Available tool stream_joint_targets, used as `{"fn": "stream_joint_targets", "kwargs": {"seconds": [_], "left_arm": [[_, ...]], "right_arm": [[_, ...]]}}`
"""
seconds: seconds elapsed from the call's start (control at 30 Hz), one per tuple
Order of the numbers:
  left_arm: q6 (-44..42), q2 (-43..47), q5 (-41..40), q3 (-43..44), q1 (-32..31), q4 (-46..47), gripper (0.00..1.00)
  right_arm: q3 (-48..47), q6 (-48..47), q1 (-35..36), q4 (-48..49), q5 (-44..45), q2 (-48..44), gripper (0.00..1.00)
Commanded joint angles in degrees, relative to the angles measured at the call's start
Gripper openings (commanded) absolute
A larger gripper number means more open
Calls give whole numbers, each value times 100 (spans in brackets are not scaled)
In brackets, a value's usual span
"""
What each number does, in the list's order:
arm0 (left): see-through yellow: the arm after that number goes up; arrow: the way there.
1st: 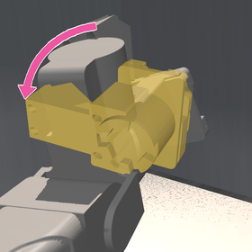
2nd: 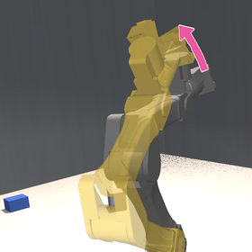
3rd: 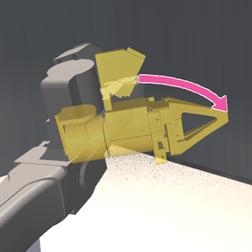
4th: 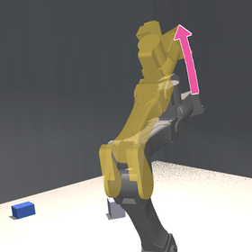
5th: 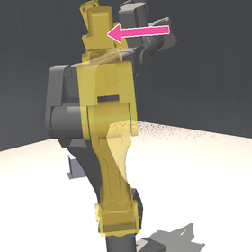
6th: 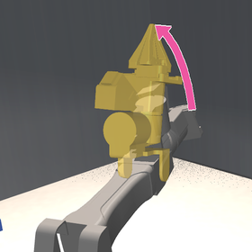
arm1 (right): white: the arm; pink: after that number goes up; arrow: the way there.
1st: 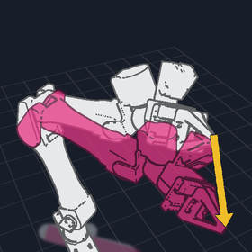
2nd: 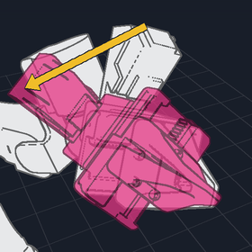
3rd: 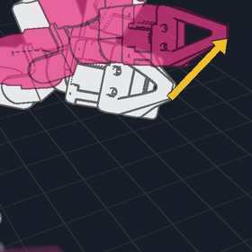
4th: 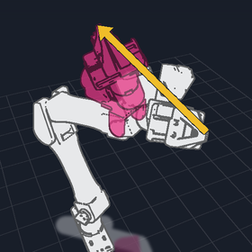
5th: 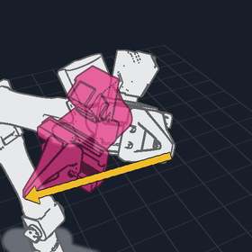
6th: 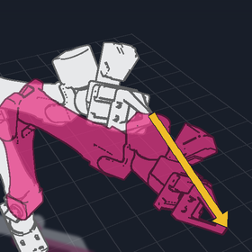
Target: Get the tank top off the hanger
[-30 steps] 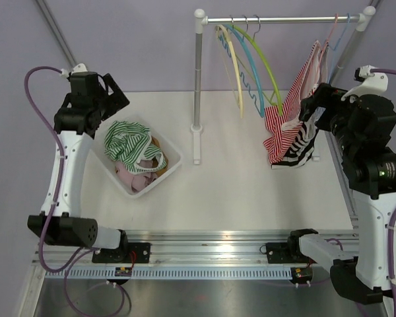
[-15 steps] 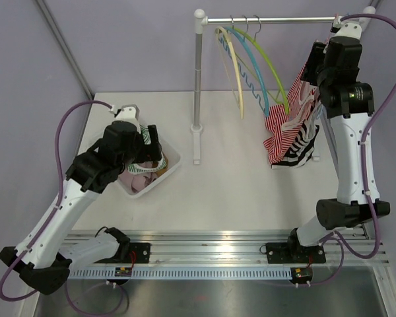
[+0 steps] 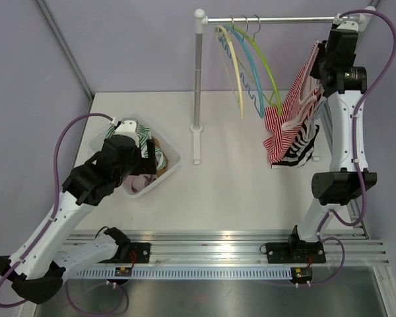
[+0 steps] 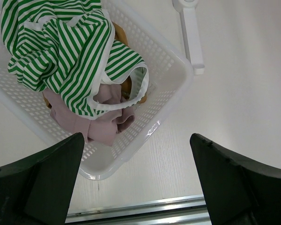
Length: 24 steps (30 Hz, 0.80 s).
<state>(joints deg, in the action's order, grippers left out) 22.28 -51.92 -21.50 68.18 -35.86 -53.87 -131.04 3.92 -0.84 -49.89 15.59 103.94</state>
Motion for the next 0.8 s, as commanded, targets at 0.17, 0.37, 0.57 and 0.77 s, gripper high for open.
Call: {"fn": "stream_joint_targets", "kwargs": {"seconds": [0.17, 0.37, 0.57, 0.77], "left_arm": [[-224, 33, -92, -68, -27, 271, 99], [-224, -11, -74, -68, -27, 289, 99], [-216, -55, -57, -33, -27, 298, 99], [-154, 24, -48, 72, -27, 289, 99]], "right_arm": [[-351, -85, -180, -47, -513, 65, 3], [-755, -58, -180, -118, -829, -32, 0], [-1028, -67, -180, -30, -1513, -163, 0], [-994, 214, -179, -153, -2138, -409, 0]]}}
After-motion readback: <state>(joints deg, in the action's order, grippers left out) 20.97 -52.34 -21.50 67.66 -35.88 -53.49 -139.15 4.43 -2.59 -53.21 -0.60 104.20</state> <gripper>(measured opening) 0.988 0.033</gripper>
